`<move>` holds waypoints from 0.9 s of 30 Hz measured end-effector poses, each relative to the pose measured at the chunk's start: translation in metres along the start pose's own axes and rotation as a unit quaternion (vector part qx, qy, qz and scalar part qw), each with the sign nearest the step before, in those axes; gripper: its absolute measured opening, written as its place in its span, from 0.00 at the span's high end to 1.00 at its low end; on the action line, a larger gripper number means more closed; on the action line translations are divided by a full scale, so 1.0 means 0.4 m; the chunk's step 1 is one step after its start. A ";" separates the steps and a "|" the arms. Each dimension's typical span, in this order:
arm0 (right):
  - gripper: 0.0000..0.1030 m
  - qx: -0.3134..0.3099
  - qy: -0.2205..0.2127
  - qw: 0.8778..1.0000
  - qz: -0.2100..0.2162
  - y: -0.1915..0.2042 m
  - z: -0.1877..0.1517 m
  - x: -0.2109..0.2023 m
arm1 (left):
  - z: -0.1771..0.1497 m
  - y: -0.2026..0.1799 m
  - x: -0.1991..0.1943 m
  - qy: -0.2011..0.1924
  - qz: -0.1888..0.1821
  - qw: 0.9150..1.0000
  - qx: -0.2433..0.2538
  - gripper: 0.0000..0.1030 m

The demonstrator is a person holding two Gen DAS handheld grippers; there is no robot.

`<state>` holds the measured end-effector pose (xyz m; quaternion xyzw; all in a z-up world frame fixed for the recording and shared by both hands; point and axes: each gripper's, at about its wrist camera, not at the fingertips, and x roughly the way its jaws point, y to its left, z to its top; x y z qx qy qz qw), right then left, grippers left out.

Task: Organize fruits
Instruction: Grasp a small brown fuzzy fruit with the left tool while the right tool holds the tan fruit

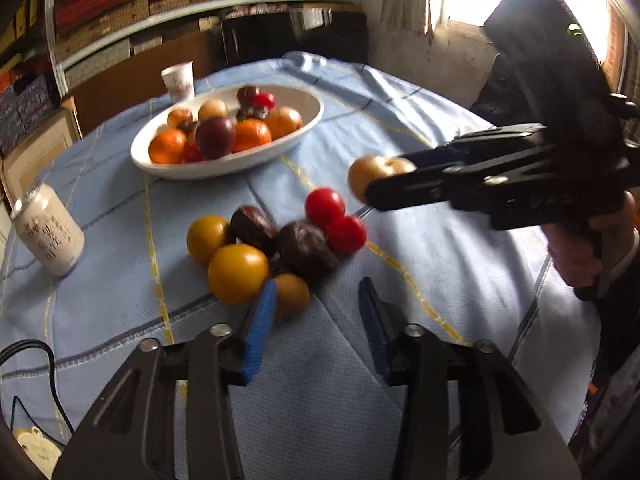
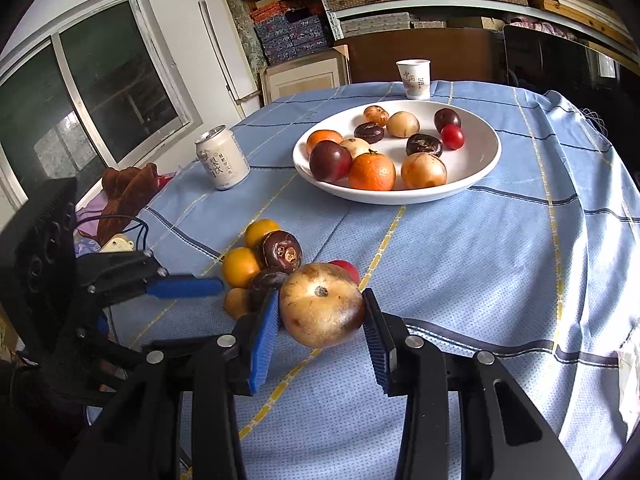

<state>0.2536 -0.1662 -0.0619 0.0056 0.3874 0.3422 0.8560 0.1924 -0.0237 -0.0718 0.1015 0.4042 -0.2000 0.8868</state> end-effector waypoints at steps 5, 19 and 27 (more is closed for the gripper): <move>0.60 0.000 0.001 1.000 -0.001 0.001 -0.001 0.000 | 0.000 0.036 0.016 0.010 0.008 0.999 -0.030 0.65; 0.60 -0.003 0.001 1.000 0.002 0.010 -0.004 -0.003 | 0.007 0.038 0.063 0.054 0.046 0.997 -0.017 0.74; 0.60 -0.005 0.001 1.000 -0.001 0.011 -0.007 -0.003 | 0.005 0.054 0.061 0.054 0.034 0.997 -0.034 0.75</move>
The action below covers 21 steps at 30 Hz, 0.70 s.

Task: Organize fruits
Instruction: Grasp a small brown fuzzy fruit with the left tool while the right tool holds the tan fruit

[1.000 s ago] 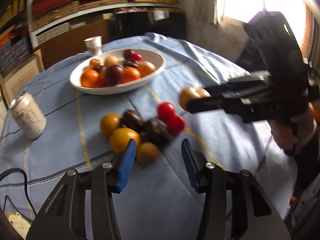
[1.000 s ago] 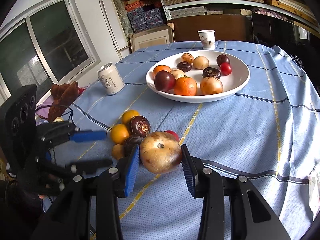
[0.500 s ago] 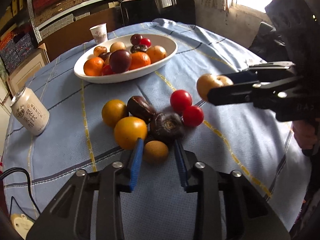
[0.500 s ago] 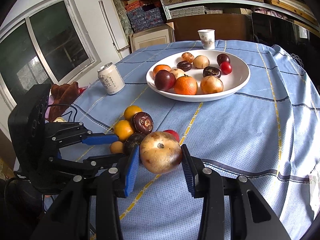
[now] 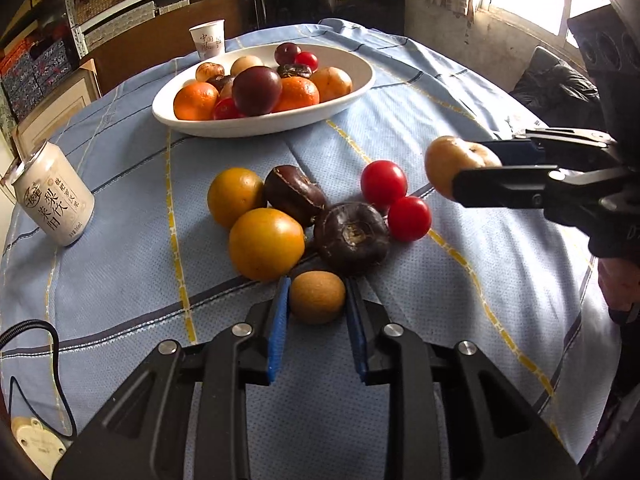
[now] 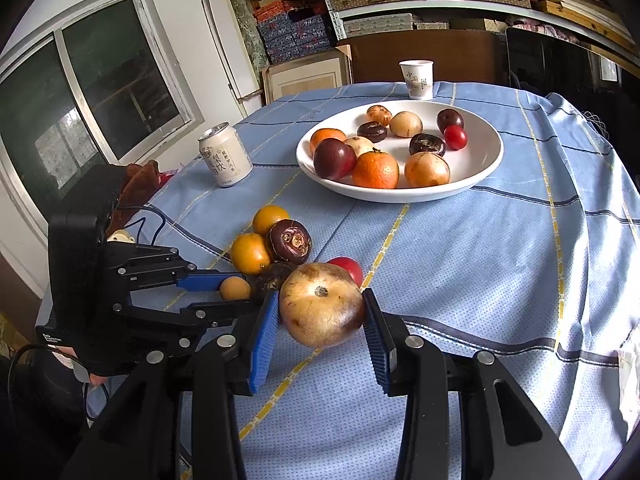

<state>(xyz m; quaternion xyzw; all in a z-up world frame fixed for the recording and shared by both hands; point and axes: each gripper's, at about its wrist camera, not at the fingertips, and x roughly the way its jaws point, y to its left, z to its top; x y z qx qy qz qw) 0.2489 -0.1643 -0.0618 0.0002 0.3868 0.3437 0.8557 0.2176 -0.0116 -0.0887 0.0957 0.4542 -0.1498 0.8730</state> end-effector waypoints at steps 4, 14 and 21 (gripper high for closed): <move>0.60 0.005 0.004 1.000 0.011 -0.006 0.000 0.006 | 0.001 0.011 -0.010 -0.011 -0.020 1.000 -0.013 0.75; 0.60 0.014 0.016 1.000 0.020 -0.010 -0.003 0.028 | 0.010 0.038 -0.043 -0.045 -0.029 0.998 -0.045 0.75; 0.60 -0.008 0.027 1.000 -0.014 0.012 0.016 0.028 | 0.035 0.049 -0.071 -0.047 -0.028 0.997 -0.048 0.75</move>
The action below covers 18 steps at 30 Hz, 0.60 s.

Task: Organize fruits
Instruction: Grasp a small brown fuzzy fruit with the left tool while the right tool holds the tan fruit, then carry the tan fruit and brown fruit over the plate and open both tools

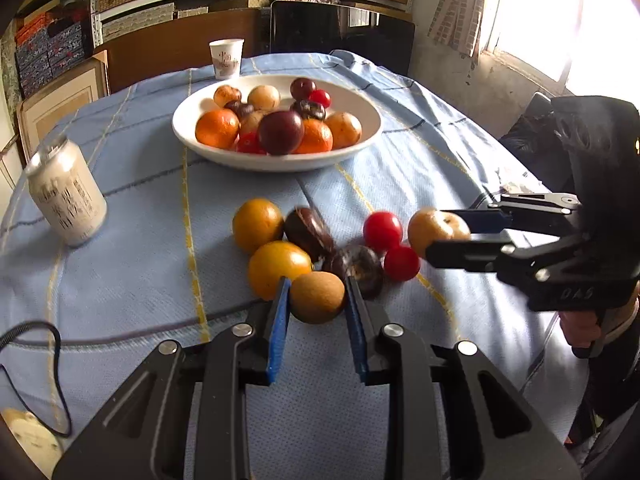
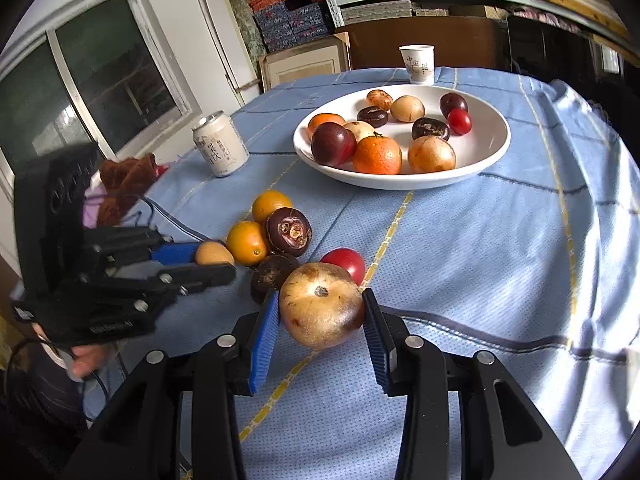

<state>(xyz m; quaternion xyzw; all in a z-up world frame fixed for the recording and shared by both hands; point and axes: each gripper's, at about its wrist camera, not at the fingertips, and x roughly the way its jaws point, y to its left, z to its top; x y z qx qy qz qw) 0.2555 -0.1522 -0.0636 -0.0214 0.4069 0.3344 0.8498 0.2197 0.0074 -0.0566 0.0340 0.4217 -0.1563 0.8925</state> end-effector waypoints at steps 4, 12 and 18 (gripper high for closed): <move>0.60 -0.030 -0.008 0.999 -0.021 0.016 0.054 -0.017 | 0.063 0.008 -0.043 -0.016 0.016 1.000 0.010 0.75; 0.60 0.029 -0.096 0.994 -0.053 -0.098 0.213 0.019 | 0.281 0.103 0.007 -0.031 0.034 0.998 -0.042 0.75; 0.60 0.076 -0.094 0.990 -0.071 -0.210 0.280 0.118 | 0.376 0.153 0.132 -0.012 0.055 0.997 -0.043 0.75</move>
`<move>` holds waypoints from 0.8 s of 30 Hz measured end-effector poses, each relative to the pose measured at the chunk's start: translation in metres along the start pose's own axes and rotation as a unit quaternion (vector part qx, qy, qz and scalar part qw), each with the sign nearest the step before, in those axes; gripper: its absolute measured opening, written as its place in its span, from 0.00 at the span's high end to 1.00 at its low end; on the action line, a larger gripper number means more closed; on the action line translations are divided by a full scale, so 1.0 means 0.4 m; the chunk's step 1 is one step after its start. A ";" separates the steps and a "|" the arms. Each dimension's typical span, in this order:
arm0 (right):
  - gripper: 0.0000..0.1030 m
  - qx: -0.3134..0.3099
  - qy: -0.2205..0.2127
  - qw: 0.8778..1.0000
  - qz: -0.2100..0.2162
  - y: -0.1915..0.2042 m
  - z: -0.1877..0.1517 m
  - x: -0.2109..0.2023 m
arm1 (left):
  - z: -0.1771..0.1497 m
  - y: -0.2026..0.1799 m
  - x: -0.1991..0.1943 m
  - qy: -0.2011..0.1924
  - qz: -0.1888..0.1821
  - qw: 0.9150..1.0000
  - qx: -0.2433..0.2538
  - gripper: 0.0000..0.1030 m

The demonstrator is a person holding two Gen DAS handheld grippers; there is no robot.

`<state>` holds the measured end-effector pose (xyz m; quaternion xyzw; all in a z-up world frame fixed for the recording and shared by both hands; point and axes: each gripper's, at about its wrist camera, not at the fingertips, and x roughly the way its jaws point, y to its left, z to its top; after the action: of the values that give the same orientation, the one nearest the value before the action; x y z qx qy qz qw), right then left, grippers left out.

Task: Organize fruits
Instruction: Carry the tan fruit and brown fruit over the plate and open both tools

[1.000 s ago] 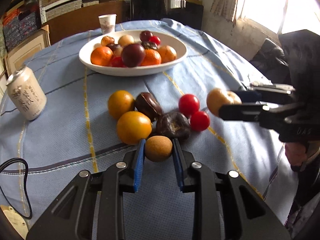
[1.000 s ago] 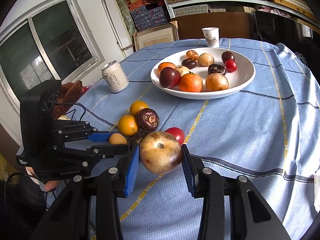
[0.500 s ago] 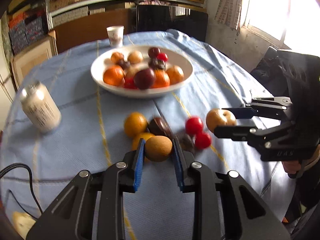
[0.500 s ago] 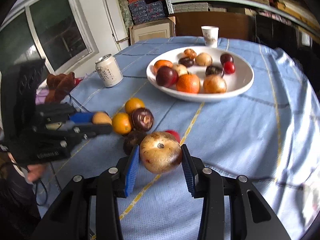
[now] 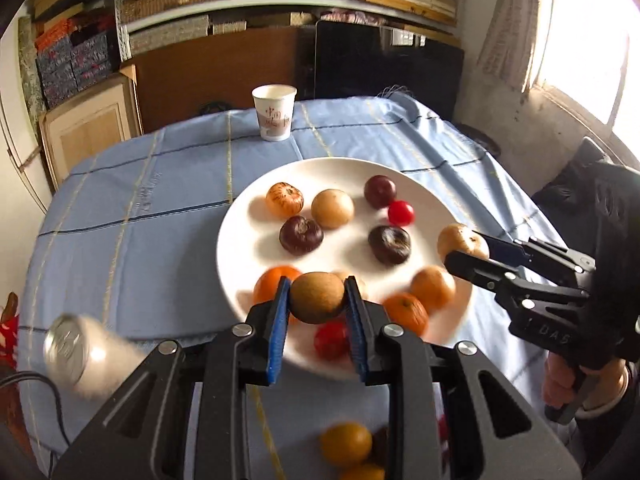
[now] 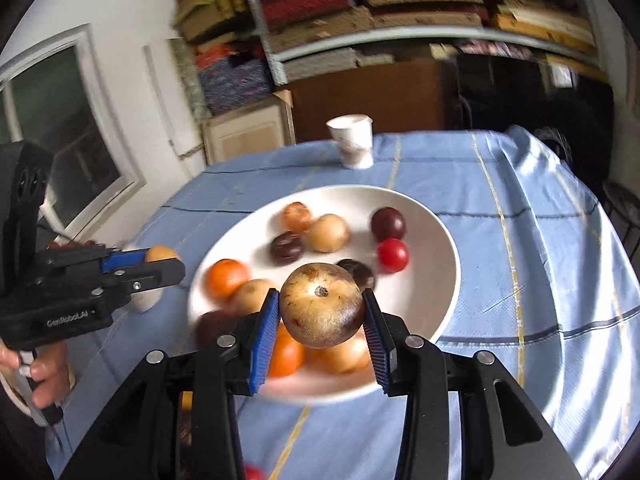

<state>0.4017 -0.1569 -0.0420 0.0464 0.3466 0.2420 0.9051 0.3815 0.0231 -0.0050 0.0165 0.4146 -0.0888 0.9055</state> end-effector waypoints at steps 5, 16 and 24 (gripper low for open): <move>0.58 0.002 0.001 1.000 0.002 -0.016 0.021 0.056 | 0.052 0.007 0.066 0.003 0.001 1.000 -0.012 0.75; 0.51 -0.024 -0.039 0.998 0.031 0.013 0.017 -0.068 | 0.056 0.003 0.026 -0.030 0.029 0.999 -0.016 0.29; 0.51 -0.090 -0.008 0.994 0.059 0.114 -0.105 -0.157 | -0.131 0.017 -0.121 -0.068 0.064 0.995 -0.034 0.11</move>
<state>0.3158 -0.1500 -0.0242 -0.0128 0.3127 0.3243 0.8927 0.3126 0.0425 -0.0034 0.0065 0.3533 -0.0178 0.9353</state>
